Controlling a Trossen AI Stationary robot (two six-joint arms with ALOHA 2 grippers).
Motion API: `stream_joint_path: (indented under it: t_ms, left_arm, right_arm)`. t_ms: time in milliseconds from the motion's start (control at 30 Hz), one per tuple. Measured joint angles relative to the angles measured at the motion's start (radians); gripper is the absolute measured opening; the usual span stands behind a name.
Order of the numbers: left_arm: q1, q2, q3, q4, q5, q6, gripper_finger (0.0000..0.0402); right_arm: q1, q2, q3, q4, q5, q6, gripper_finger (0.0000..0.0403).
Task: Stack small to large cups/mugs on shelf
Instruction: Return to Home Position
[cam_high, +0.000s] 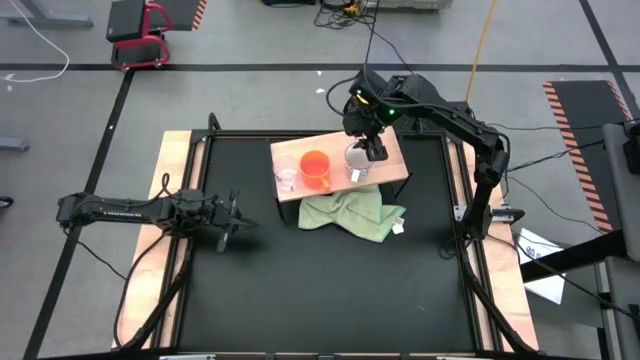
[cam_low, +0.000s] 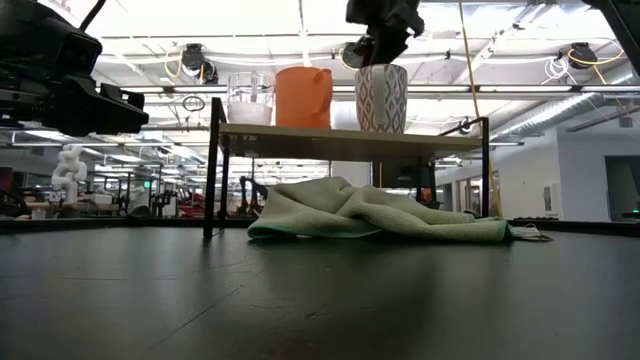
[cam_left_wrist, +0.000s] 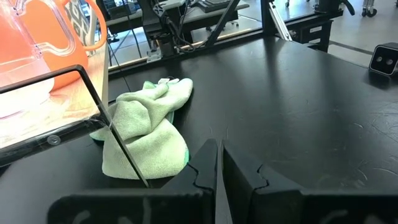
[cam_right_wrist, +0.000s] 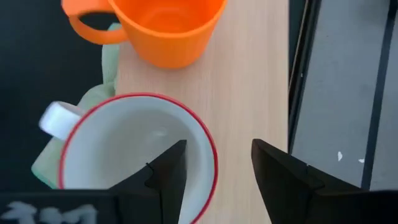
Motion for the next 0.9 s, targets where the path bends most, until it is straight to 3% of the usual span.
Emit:
stream_joint_path:
  t_ms: [533,900]
  left_arm:
    - [0.000,0.000,0.000,0.007,0.000,0.000,0.0026]
    - [0.000,0.000,0.000,0.008,0.000,-0.004,0.0026]
  right_arm:
    - [0.062,-0.024,0.045,-0.114,0.009,0.013,0.0165]
    - [0.090,-0.027,0.045,-0.114,0.060,0.003,0.0035]
